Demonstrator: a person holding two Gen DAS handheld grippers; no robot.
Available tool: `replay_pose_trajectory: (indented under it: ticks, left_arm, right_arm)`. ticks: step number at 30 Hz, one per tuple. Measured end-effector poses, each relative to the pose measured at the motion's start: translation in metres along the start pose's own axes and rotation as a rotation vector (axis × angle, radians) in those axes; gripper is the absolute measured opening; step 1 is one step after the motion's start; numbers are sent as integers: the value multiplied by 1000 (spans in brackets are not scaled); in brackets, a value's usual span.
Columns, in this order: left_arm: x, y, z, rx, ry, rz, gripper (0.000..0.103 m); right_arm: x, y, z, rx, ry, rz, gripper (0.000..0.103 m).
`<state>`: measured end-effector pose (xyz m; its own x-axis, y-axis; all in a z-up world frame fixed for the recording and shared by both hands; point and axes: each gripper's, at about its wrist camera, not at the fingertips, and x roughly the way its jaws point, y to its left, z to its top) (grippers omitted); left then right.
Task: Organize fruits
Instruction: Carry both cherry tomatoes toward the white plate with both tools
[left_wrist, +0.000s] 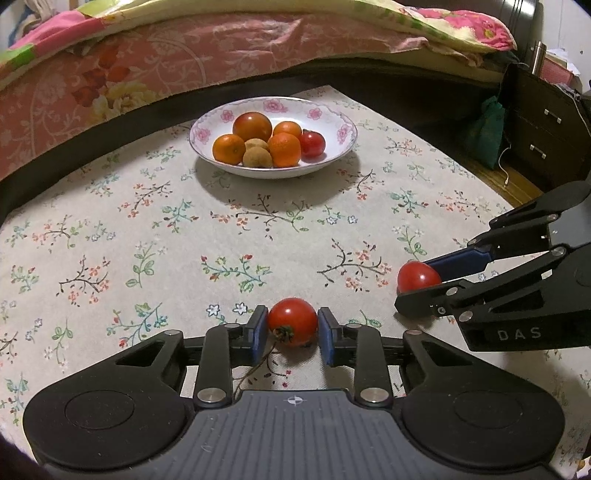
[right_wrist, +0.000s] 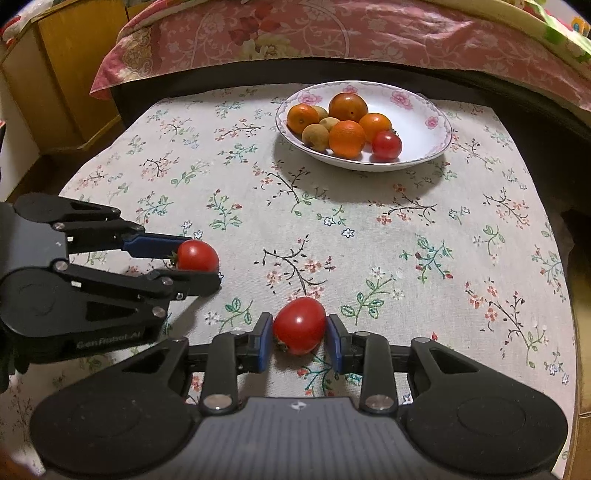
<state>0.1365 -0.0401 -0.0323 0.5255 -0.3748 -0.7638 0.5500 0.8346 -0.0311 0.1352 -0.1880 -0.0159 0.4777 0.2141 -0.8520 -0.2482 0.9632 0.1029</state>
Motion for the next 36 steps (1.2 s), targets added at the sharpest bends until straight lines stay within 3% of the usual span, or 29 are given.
replay_pose_trajectory:
  ticks: [16, 22, 28, 36]
  left_arm:
    - [-7, -2, 7, 1, -28, 6, 34]
    - [-6, -1, 2, -7, -19, -7, 45]
    - [1, -5, -4, 6, 17, 3, 42]
    - [-2, -3, -2, -75, 20, 33, 35]
  right_arm:
    - [-12, 0, 12, 23, -67, 15, 31]
    - [-13, -2, 12, 28, -70, 19, 31]
    - [-11, -2, 12, 30, -67, 22, 31]
    - [-13, 0, 15, 22, -67, 29, 31]
